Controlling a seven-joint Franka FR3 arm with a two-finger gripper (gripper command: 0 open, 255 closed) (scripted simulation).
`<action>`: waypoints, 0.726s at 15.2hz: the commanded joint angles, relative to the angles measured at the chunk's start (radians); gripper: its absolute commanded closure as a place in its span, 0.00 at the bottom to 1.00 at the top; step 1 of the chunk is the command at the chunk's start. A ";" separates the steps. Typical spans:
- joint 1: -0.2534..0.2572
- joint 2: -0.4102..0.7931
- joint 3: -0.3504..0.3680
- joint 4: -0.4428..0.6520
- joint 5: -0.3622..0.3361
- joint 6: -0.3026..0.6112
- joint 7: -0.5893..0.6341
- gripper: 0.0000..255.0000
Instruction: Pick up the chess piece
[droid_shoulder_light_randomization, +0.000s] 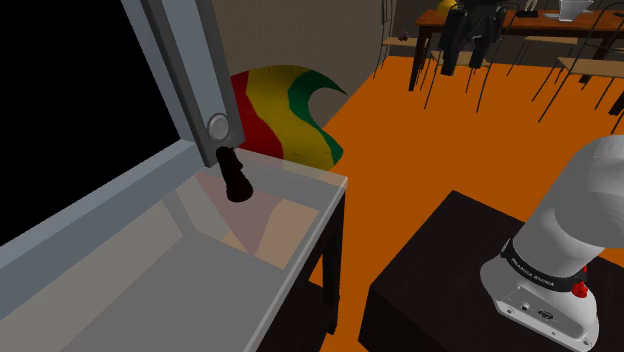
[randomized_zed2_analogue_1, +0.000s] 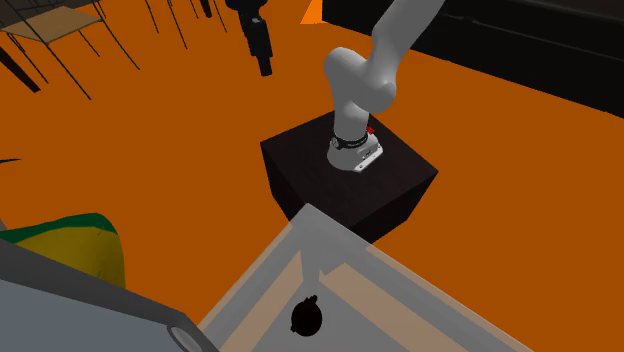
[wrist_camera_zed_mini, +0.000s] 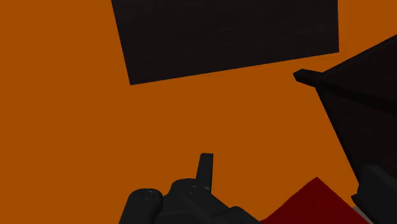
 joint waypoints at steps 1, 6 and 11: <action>0.000 0.000 0.000 0.000 0.000 0.000 0.000 0.00; 0.044 0.094 0.094 0.044 0.064 0.051 0.072 0.00; 0.081 0.205 0.184 0.113 0.110 0.099 0.141 0.00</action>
